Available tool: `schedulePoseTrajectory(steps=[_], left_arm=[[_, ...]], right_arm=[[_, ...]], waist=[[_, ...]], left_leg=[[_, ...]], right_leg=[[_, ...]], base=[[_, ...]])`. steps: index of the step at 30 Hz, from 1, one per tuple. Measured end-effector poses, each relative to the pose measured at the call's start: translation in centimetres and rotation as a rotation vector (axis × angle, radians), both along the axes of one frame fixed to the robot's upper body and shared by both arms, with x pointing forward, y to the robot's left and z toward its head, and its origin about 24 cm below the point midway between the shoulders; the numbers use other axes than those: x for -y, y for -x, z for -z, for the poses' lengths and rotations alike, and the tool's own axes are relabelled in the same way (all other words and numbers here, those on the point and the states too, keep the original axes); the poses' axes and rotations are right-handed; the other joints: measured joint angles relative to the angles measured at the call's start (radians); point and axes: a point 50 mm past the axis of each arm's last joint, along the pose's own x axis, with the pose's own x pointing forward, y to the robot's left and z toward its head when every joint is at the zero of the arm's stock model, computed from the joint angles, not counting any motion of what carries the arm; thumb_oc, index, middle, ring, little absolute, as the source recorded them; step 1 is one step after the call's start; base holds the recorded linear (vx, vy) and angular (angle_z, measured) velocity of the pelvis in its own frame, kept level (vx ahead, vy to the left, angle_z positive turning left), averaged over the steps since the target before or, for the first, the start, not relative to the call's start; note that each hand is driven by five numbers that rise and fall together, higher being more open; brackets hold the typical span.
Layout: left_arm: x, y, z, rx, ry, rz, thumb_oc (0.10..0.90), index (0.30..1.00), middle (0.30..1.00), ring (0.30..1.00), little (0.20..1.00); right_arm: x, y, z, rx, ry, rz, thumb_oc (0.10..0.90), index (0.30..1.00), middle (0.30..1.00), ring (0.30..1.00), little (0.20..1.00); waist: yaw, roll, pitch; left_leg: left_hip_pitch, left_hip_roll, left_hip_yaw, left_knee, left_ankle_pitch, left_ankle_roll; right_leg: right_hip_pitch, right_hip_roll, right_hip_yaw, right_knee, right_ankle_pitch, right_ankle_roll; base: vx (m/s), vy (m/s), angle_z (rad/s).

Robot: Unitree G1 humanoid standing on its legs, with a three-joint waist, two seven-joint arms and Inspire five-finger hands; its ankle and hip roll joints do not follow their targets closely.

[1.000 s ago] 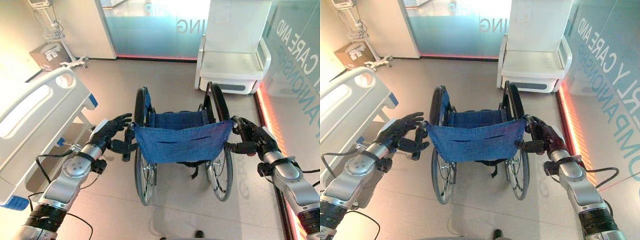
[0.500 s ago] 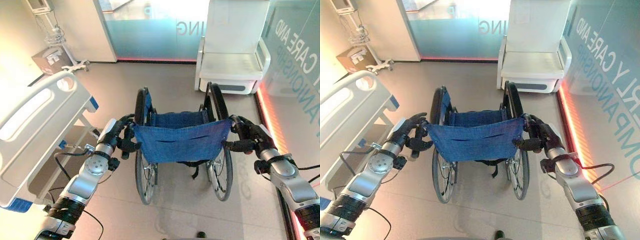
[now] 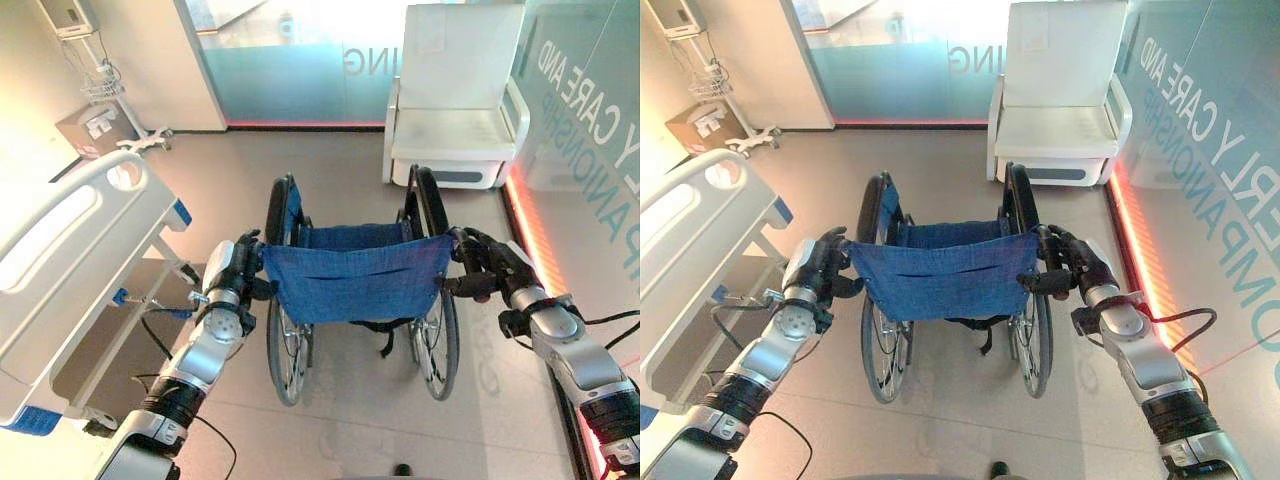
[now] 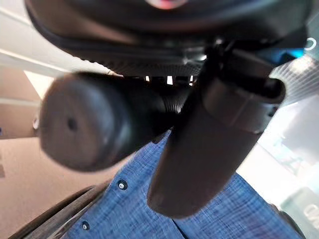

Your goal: Push the wheelchair next to the bed

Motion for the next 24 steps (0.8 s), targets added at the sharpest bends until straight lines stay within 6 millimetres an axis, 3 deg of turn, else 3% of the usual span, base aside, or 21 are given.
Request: schedulePoseTrajectory(steps=[9,24], left_arm=[[0.4,-0.2,1.9,-0.078,0.064,-0.041,0.800,0.900,0.900,0.900,0.900],[-3.1,-1.5,2.8,-0.295,0.600,-0.114,0.800,0.900,0.900,0.900,0.900]], right_arm=[[-0.3,-0.3,0.0,-0.028,0.054,-0.008,0.800,0.900,0.900,0.900,0.900],[-1.1,-1.4,-0.7,-0.080,0.161,-0.073,0.800,0.900,0.900,0.900,0.900]], waist=[[0.000,0.020,-0.032],[-0.014,0.043,-0.052]], left_leg=[[0.000,0.003,0.001,-0.005,0.001,-0.002],[0.001,0.016,0.001,-0.005,0.008,-0.013]], right_leg=[[0.002,0.000,-0.018,-0.001,-0.005,0.005],[0.003,0.009,-0.020,-0.004,-0.005,0.002]], base=[[0.00,-0.002,0.01],[0.00,0.000,0.00]])
